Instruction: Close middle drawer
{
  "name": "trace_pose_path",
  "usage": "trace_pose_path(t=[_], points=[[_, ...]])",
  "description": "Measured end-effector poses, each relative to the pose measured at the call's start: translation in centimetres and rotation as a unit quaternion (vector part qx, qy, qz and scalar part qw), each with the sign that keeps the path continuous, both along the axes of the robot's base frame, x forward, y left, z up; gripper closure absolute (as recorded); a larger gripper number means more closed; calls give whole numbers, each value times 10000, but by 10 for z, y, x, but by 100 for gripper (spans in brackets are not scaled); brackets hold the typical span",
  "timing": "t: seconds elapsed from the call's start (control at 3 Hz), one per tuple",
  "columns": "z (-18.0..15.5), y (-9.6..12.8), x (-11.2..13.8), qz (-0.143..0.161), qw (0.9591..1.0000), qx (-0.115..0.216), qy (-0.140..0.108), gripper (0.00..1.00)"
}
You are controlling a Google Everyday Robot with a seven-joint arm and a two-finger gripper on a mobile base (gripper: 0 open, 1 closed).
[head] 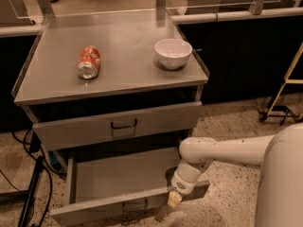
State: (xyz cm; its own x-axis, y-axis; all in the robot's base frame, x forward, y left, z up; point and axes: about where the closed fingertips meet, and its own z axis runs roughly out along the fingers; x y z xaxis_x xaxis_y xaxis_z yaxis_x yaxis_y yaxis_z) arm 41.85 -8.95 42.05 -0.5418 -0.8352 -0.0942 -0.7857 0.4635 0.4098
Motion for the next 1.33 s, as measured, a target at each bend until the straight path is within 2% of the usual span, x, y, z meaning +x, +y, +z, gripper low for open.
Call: trace_pose_path(t=[0.33, 1.0, 1.33], points=[[-1, 0, -1, -4, 10000, 2, 18, 84], [-1, 0, -1, -4, 10000, 2, 19, 38], [-1, 0, -1, -3, 10000, 2, 19, 7]])
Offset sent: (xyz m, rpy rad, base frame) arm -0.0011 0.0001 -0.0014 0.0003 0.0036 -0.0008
